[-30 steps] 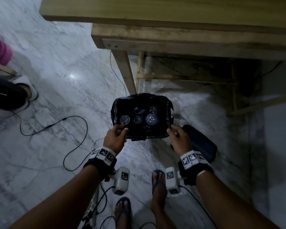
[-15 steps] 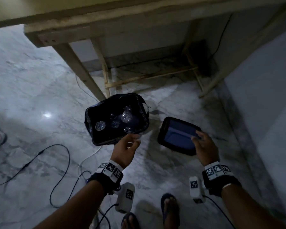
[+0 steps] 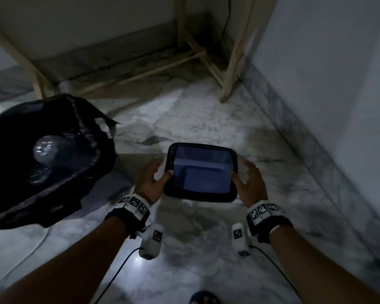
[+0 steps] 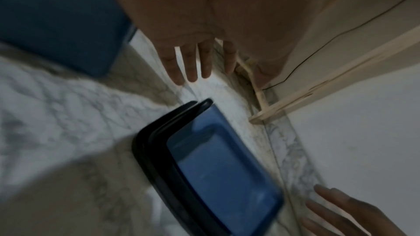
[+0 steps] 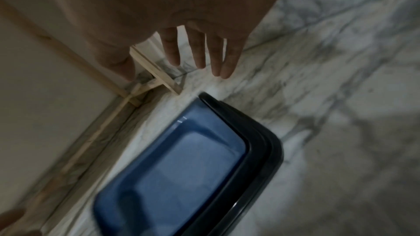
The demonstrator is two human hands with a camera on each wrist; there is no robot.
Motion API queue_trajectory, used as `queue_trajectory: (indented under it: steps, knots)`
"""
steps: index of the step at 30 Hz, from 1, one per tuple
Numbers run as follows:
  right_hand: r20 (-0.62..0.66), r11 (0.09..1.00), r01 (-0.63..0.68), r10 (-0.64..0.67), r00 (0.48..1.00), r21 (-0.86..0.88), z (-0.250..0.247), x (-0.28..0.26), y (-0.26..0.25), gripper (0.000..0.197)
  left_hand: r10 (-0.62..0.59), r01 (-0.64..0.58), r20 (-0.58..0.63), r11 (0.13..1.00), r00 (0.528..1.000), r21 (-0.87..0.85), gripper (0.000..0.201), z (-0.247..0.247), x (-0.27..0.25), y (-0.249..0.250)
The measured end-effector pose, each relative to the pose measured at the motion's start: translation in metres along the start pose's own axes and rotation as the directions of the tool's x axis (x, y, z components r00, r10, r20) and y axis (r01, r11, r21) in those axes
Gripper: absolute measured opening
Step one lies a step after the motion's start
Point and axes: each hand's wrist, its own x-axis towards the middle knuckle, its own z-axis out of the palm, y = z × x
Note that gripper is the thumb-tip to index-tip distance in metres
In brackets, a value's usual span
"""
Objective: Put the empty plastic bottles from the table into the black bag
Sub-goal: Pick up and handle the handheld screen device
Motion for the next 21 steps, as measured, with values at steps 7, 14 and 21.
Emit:
queue_trajectory:
  steps: [7,14,21]
  knots:
    - [-0.043,0.993,0.024,-0.019,0.999,0.113,0.052,0.058,0.050,0.082,0.032,-0.033,-0.032,0.998,0.999,-0.052,0.071,0.050,0.078,-0.037]
    - [-0.087,0.970,0.013,0.008,0.996,0.242,0.073,0.058,0.055,0.072,0.106,-0.117,-0.064,0.973,0.992,-0.201,0.059,0.071,0.075,-0.042]
    - [-0.191,0.956,0.199,-0.159,0.969,0.214,0.004,0.029,-0.016,0.069,0.234,-0.254,-0.109,0.937,0.966,-0.239,0.063,0.043,0.037,0.041]
